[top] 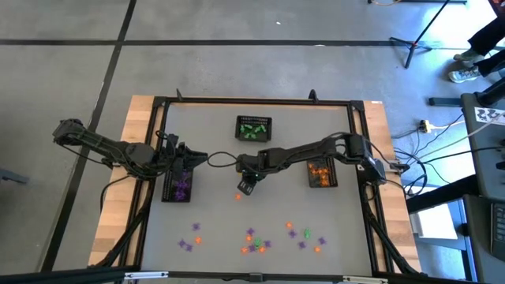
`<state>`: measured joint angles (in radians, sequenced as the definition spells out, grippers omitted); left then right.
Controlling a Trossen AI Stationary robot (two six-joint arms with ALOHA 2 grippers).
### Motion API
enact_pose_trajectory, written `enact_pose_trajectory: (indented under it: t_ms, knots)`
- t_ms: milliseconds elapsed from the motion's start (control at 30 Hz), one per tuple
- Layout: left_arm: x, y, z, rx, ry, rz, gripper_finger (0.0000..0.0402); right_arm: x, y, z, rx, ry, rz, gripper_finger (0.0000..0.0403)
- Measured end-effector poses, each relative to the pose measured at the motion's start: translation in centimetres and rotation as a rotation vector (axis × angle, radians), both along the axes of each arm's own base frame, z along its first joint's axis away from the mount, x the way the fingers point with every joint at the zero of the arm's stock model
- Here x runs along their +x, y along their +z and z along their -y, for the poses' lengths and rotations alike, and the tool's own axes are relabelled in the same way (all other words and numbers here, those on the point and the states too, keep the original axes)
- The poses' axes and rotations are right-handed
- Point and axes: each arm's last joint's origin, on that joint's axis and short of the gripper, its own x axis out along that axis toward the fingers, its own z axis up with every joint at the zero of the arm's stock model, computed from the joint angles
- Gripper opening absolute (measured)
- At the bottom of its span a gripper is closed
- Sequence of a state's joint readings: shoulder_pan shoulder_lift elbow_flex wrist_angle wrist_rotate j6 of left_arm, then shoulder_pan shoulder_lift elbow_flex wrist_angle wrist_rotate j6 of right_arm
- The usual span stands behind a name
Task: Sort Halloween decoration
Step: Put the green skeleton toy into the top bin
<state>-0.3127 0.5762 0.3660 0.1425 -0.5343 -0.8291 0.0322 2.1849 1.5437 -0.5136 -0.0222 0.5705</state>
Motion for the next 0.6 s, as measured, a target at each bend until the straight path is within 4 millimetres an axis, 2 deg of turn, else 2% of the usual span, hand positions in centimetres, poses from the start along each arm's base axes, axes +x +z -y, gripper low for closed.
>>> enact_pose_trajectory:
  t_ms: [167, 367, 500, 600]
  knots:
    - [0.0, 0.0, 0.0, 0.000, 0.000, 0.000, 0.0116, -0.1, 0.2, 0.0, 0.005, 0.005, 0.001, 0.0018]
    - [0.0, 0.0, 0.0, 0.001, 0.000, 0.000, 0.0116, 0.3, 1.4, -0.1, 0.035, 0.054, 0.019, 0.0017]
    - [0.0, 0.0, 0.0, 0.001, 0.001, -0.001, 0.0116, 0.5, 4.0, -0.1, 0.019, 0.074, 0.089, 0.0009]
    - [0.0, 0.0, 0.0, 0.001, 0.000, -0.002, 0.0116, 0.6, 5.7, 0.6, -0.011, 0.069, 0.128, 0.0005]
